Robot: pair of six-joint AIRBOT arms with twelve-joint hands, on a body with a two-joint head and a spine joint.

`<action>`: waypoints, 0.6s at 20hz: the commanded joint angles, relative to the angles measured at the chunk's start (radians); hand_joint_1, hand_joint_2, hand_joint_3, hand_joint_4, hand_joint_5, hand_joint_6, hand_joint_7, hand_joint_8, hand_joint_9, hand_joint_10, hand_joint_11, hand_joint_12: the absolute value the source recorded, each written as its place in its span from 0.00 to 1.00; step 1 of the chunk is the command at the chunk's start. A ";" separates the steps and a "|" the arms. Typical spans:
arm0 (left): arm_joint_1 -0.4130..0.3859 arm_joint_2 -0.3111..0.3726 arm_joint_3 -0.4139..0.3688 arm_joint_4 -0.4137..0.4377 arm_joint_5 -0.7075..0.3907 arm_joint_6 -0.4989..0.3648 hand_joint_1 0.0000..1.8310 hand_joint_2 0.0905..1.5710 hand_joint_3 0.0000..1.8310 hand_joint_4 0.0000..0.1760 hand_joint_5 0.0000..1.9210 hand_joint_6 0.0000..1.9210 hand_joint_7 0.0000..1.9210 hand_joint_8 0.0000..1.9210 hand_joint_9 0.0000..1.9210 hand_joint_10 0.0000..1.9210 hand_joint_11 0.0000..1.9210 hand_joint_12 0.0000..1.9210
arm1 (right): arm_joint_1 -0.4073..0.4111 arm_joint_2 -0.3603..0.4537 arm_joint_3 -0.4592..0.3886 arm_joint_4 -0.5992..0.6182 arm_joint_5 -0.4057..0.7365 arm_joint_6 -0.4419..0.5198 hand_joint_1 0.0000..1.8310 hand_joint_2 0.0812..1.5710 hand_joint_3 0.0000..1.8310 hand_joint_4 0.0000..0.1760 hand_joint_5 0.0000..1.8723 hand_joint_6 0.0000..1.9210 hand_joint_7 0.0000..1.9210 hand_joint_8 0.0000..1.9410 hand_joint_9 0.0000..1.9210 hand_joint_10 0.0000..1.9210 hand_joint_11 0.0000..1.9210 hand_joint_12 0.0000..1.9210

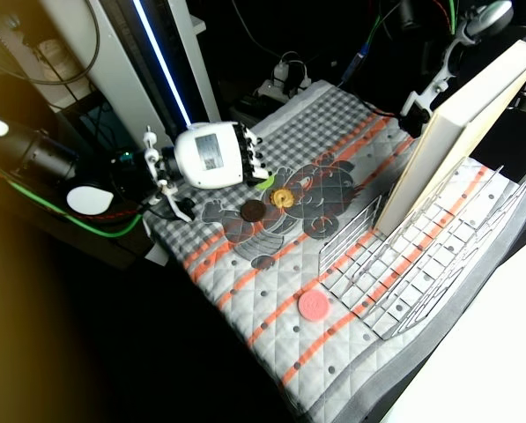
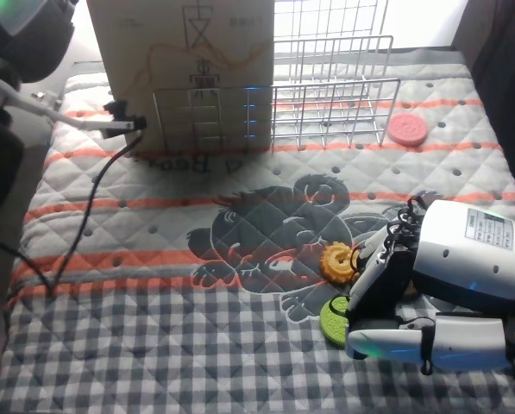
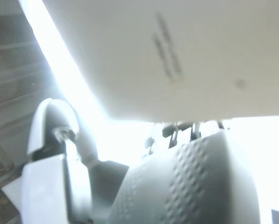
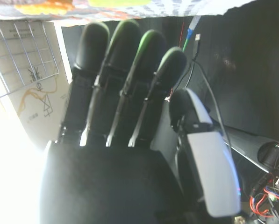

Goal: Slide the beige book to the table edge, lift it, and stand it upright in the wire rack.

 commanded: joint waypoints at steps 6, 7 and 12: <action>0.047 0.214 -0.153 0.101 -0.164 0.100 0.40 0.49 0.00 1.00 0.00 0.00 0.00 0.00 0.00 0.00 0.00 0.01 | -0.012 0.005 -0.006 0.046 0.021 0.025 0.24 0.86 0.00 0.00 0.68 0.23 0.80 0.02 0.64 0.39 0.50 0.65; 0.079 0.252 -0.190 0.107 -0.174 0.123 0.41 0.48 0.00 1.00 0.00 0.00 0.00 0.00 0.00 0.00 0.00 0.00 | -0.012 0.020 -0.008 0.069 0.025 0.006 0.23 0.85 0.00 0.00 0.62 0.42 0.76 0.15 0.60 0.53 0.50 0.70; 0.388 0.432 -0.417 0.085 -0.344 0.175 0.44 0.46 0.00 1.00 0.00 0.00 0.00 0.00 0.00 0.00 0.00 0.00 | -0.022 0.147 -0.045 0.244 0.149 -0.117 0.22 0.85 0.00 0.00 0.63 0.27 0.71 0.01 0.71 0.09 0.54 0.47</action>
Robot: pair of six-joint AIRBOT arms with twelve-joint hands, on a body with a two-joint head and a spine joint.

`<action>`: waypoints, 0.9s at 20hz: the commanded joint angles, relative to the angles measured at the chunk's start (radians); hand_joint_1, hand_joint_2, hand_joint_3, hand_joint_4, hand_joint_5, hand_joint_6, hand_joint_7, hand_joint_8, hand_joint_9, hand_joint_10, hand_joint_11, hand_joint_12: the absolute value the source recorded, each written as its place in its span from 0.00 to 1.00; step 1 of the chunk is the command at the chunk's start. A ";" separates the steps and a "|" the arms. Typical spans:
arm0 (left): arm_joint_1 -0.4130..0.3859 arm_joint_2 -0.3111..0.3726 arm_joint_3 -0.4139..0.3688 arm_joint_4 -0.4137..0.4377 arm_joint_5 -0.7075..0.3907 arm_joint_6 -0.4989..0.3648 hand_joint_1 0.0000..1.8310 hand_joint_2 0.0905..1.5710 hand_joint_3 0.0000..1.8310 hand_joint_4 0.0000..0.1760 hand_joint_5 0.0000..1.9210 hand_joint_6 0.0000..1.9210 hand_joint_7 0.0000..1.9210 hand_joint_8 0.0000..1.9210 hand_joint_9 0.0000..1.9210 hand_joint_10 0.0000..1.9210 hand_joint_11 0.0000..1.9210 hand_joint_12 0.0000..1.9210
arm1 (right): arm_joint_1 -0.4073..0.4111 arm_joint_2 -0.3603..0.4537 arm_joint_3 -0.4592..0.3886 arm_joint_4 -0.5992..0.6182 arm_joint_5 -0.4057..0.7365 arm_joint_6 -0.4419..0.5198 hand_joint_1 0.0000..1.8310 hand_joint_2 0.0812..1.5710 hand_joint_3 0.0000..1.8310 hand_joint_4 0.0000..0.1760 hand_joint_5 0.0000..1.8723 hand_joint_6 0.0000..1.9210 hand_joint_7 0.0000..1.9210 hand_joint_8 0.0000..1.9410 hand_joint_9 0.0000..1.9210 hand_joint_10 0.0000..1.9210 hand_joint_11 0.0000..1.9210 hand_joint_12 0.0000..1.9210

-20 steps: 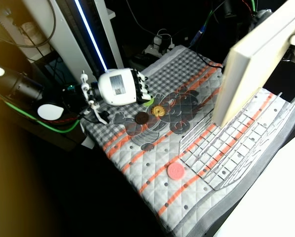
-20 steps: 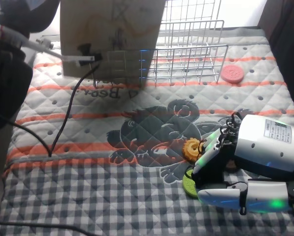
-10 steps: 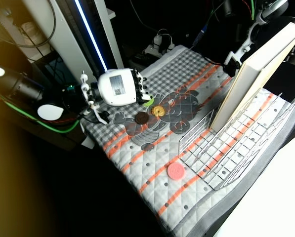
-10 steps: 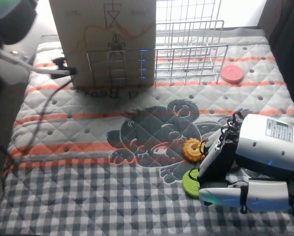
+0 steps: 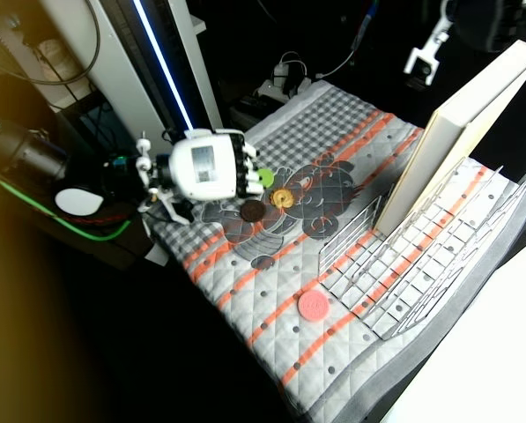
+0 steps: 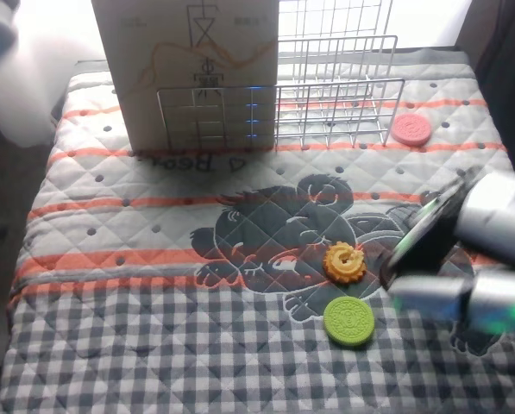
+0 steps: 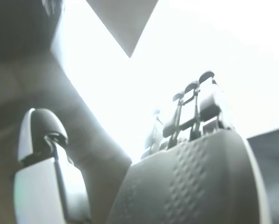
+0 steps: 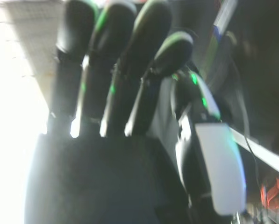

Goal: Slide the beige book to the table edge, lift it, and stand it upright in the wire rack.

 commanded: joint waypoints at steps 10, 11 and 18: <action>0.337 0.147 -0.239 -0.069 -0.450 0.066 0.42 0.53 0.01 1.00 0.00 0.00 0.00 0.00 0.02 0.01 0.02 0.01 | -0.095 0.198 -0.108 0.277 0.522 -0.247 0.32 0.89 0.00 0.00 0.62 0.02 0.63 0.00 0.64 0.00 0.39 0.53; 0.344 0.149 -0.243 -0.074 -0.450 0.066 0.41 0.52 0.01 1.00 0.00 0.00 0.00 0.00 0.02 0.01 0.02 0.01 | -0.101 0.204 -0.110 0.290 0.534 -0.254 0.30 0.90 0.00 0.00 0.62 0.02 0.62 0.00 0.64 0.00 0.40 0.49; 0.366 0.144 -0.252 -0.093 -0.451 0.045 0.34 0.59 0.00 0.49 0.03 0.00 0.06 0.00 0.06 0.01 0.00 0.28 | -0.133 0.212 -0.117 0.353 0.637 -0.286 0.24 0.88 0.00 0.00 0.38 0.00 0.47 0.00 0.49 0.00 0.25 0.33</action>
